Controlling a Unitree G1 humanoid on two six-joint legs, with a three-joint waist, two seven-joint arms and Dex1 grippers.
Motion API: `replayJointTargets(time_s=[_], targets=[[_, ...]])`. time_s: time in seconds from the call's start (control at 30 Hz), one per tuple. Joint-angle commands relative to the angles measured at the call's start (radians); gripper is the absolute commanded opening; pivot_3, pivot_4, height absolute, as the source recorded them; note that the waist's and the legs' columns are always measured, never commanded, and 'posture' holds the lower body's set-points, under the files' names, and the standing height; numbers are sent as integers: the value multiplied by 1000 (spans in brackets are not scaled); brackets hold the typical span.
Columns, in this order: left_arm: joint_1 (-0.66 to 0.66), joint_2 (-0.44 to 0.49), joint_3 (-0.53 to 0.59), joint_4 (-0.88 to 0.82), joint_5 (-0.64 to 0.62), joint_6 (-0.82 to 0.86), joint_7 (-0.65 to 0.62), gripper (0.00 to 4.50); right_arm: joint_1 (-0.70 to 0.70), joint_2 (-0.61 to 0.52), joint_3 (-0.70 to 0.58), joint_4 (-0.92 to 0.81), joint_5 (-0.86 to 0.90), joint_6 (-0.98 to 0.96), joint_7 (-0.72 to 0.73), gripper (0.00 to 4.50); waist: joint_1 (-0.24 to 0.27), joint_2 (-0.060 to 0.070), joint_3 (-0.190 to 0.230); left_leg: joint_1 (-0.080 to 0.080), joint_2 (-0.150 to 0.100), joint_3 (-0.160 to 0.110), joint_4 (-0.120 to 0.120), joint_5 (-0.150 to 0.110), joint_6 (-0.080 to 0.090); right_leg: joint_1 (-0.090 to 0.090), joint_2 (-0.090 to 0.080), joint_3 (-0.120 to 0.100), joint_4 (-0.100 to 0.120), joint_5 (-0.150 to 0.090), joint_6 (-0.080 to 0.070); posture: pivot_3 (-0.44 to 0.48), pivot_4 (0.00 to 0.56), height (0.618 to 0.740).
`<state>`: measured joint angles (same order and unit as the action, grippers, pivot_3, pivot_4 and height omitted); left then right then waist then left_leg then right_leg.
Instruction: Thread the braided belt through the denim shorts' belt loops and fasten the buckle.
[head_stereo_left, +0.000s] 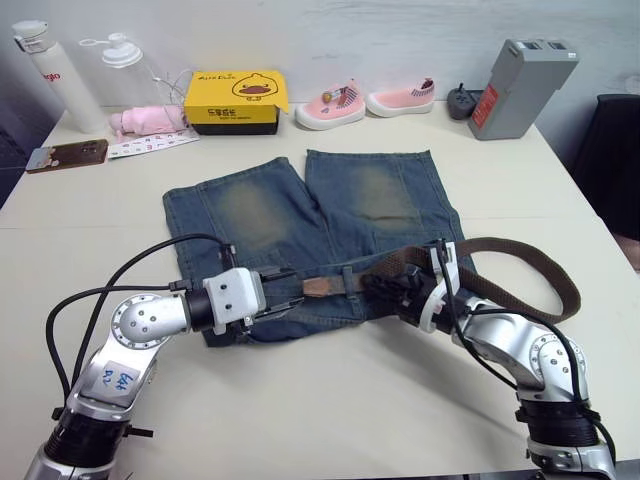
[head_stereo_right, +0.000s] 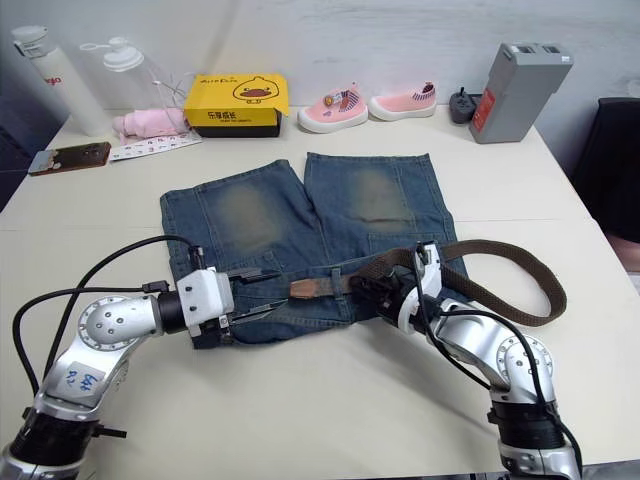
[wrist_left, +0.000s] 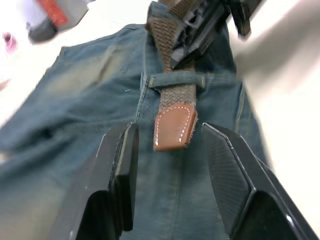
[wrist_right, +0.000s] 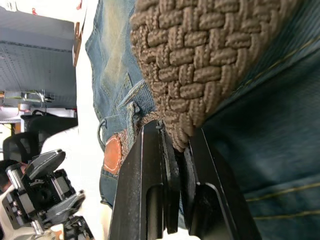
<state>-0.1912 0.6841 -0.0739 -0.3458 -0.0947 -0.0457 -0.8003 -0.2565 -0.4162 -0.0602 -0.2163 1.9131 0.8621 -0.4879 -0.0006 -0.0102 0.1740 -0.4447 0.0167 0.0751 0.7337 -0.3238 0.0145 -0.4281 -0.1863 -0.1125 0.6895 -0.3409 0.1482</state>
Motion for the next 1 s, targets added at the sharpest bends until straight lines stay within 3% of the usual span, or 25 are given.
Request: replayJointTargets(time_s=[0.03, 0.13, 0.5, 0.63, 0.67, 0.9, 1.0], targets=[[-28, 17, -9, 82, 107, -252, 14, 3349, 19, 11, 12, -40, 1, -23, -11, 0, -1, 0, 0, 0, 0, 0, 0, 0, 0, -1, 0, 0, 0, 0, 0, 0, 150, 670], [-73, 22, -29, 191, 244, -429, 78, 4441, 28, 16, 19, -44, -9, -36, -10, 0, 0, 0, 0, 0, 1, 0, 0, 0, 0, 0, 0, 0, 0, 0, 0, 0, 150, 670], [-196, -44, -130, 366, 437, -667, 201, 4441, 38, 24, 27, -59, -26, -54, 1, 0, -1, 0, 0, 0, 4, 1, 0, -1, 1, -1, 0, 0, 0, 0, 0, 0, 150, 670], [-214, -34, -147, 397, 451, -707, 202, 3540, 39, 27, 28, -65, -31, -59, 0, 0, 0, 0, 0, 0, 4, 1, 0, -1, 1, -1, 0, 0, 0, 0, 0, 0, 150, 670], [-216, -30, -147, 404, 463, -714, 208, 2984, 39, 27, 29, -67, -33, -59, 1, 0, -1, 0, 0, 0, 4, 1, 0, -1, 1, -1, 0, 0, 0, 0, 0, 0, 150, 670], [-214, -23, -151, 431, 511, -723, 231, 472, 39, 19, 37, -80, -48, -41, 13, 0, -1, 0, 0, 0, 4, 1, 0, -1, 1, -1, 0, 0, 0, 0, 0, 0, 150, 670], [-210, -22, -147, 434, 537, -710, 248, 472, 38, 17, 36, -86, -57, -42, 17, 0, -1, 0, 0, 0, 4, 1, 0, -1, 1, -1, 0, 0, 0, 0, 0, 0, 150, 670]])
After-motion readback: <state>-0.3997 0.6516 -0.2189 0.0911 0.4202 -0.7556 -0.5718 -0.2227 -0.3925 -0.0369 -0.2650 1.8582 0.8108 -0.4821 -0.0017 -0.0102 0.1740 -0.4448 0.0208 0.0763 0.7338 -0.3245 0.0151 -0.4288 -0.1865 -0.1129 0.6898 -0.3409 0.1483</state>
